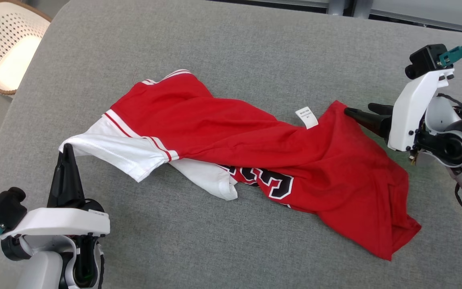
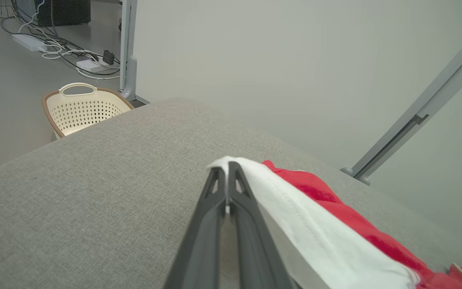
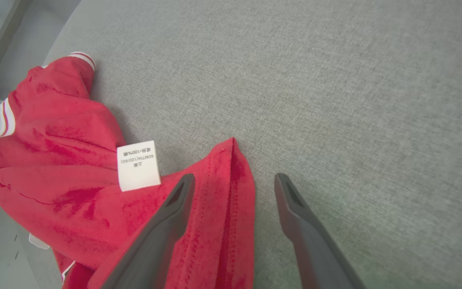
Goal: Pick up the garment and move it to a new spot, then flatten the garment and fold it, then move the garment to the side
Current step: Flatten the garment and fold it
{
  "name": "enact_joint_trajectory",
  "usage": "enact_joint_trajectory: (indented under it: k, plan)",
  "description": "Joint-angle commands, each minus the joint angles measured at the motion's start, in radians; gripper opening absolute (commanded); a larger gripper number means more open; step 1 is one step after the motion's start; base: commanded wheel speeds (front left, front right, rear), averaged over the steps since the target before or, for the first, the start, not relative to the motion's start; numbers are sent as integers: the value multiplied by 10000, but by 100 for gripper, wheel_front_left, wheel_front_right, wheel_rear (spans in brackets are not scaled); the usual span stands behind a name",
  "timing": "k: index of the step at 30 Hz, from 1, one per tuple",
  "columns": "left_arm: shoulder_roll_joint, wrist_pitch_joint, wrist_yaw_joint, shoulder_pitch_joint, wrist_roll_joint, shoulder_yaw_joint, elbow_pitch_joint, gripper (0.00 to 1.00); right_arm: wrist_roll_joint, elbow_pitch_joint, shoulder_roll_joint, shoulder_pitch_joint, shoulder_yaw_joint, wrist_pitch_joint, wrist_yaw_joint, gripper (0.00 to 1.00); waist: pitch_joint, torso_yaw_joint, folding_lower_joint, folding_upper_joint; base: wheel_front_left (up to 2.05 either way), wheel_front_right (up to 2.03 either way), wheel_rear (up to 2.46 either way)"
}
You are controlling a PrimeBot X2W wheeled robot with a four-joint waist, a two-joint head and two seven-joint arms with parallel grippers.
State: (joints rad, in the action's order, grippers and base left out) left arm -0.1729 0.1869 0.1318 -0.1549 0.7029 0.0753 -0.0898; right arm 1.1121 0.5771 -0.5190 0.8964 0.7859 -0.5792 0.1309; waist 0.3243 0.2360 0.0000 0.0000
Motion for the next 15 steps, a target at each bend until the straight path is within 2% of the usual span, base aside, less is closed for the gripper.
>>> enact_joint_trajectory:
  k: [1, 5, 7, 8, 11, 15]
  plan:
    - [3, 66, -74, -186, -93, 3, -59, 0, 108, 161, -77, 196, 79, -284, -7, 100, 195, 202, 0, 0, 0, 0, 0]
    - [100, 160, -165, -339, -95, 133, -262, 0, 412, 507, -35, 630, 424, -1183, -7, 98, 346, 376, 0, 0, 0, 0, 0]
    - [132, 181, -179, -424, -101, 171, -335, 0, 532, 498, -26, 699, 546, -1351, -7, 7, 380, 401, 0, 0, 0, 0, 0]
    - [147, 186, -177, -450, -101, 183, -373, 0, 628, 425, -17, 708, 552, -1345, -7, 0, 396, 404, 0, 0, 0, 0, 0]
    - [157, 212, -213, -550, -79, 208, -441, 0, 765, 19, -123, 801, 563, -900, -7, 0, 434, 350, 0, 0, 0, 0, 0]
    - [148, 346, -428, -825, 75, 112, -240, 0, 738, -811, -651, 926, 666, 140, -7, 0, 418, 129, 0, 0, 0, 0, 0]
